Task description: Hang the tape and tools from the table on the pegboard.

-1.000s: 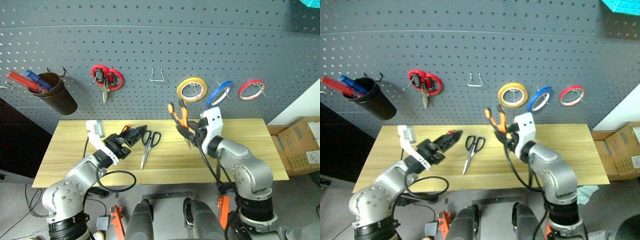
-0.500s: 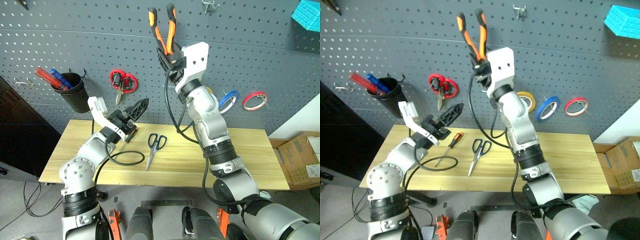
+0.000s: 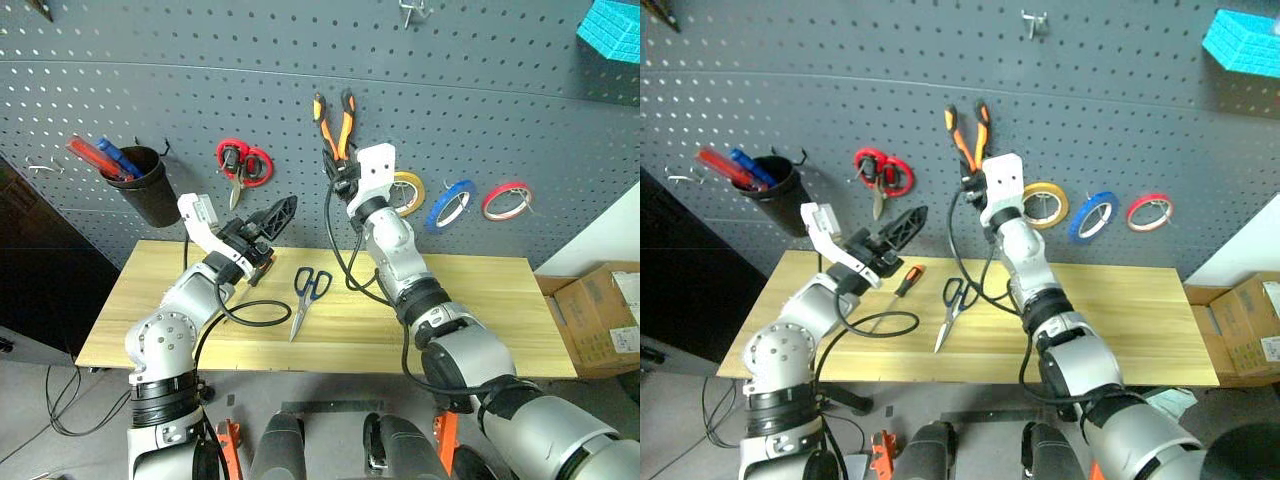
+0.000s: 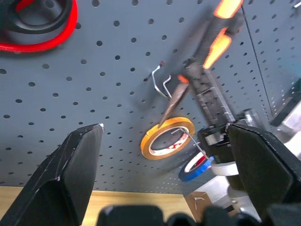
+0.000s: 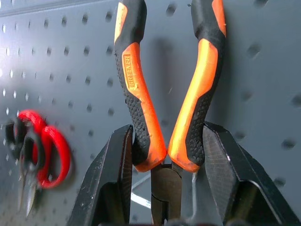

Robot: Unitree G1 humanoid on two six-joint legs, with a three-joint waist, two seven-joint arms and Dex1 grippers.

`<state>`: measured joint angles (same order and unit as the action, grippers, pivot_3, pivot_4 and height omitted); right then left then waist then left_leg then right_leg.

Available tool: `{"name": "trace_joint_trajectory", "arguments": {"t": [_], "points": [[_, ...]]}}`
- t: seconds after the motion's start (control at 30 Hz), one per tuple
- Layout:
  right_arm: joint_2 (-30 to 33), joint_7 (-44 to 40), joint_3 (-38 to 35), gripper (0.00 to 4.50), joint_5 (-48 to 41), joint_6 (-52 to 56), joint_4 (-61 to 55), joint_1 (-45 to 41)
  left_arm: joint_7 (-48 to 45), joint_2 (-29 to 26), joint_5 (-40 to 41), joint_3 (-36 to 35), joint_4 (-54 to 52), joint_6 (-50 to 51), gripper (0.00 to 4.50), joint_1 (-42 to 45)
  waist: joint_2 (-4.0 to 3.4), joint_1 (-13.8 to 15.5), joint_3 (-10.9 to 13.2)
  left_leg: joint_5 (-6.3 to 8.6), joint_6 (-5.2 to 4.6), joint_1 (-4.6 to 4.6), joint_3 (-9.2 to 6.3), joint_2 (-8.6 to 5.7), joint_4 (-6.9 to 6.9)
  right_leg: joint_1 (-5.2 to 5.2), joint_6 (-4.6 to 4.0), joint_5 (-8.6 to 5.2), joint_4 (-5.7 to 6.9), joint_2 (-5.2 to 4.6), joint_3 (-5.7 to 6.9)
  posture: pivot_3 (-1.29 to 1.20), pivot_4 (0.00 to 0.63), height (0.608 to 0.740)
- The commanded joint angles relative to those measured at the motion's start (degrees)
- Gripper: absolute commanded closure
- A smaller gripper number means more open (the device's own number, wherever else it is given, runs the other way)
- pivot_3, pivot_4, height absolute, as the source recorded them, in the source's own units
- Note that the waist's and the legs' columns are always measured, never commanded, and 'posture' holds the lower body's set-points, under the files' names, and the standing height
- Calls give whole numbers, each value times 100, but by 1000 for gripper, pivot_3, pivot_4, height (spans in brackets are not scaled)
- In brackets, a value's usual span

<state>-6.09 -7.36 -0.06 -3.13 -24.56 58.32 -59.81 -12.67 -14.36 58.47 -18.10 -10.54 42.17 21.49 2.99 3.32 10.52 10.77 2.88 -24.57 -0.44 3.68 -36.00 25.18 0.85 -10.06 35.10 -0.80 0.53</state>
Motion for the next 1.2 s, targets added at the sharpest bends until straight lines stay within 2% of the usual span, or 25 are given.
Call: {"name": "trace_joint_trajectory", "arguments": {"t": [0.03,0.27,0.37,0.43,0.67,0.9,1.2], "points": [[33,29,-121,2750,6,-229,40,-159,-40,-55,100,6,-277,19,0,57,0,1,0,-4,-5,3,0,0,0,-2,-6,3,0,0,-1,262,85,740],[204,357,-246,2750,72,-715,-87,-766,-109,-123,94,3,-238,65,0,28,-1,18,0,-24,-8,0,-2,1,1,2,-18,14,2,3,-1,256,86,740],[154,536,-248,2750,103,-847,40,-1064,-138,-94,73,61,-231,82,0,63,-1,40,0,-24,-8,0,-1,2,6,3,4,27,0,4,-1,256,86,740],[89,556,-241,2750,105,-838,207,-1144,-145,-91,69,76,-234,84,0,61,-1,58,0,-24,-8,-1,-1,3,9,5,-16,39,0,4,0,256,86,740],[-145,359,-250,2750,121,-537,862,-817,-131,-157,107,46,-364,111,0,-90,-1,100,-1,-24,-8,-1,-1,3,10,3,-19,39,-1,5,0,287,85,740],[-42,705,-63,2750,554,-608,1177,-236,-24,-136,211,30,-563,157,0,-224,-1,167,-34,-26,-5,0,-4,2,1,-4,-19,40,1,3,0,304,83,740],[149,1033,-284,2750,502,-1128,795,-1027,-87,-186,169,86,-406,138,0,-135,-9,199,-50,-26,-4,2,-6,2,0,-4,-36,24,3,4,2,275,84,740]]}}
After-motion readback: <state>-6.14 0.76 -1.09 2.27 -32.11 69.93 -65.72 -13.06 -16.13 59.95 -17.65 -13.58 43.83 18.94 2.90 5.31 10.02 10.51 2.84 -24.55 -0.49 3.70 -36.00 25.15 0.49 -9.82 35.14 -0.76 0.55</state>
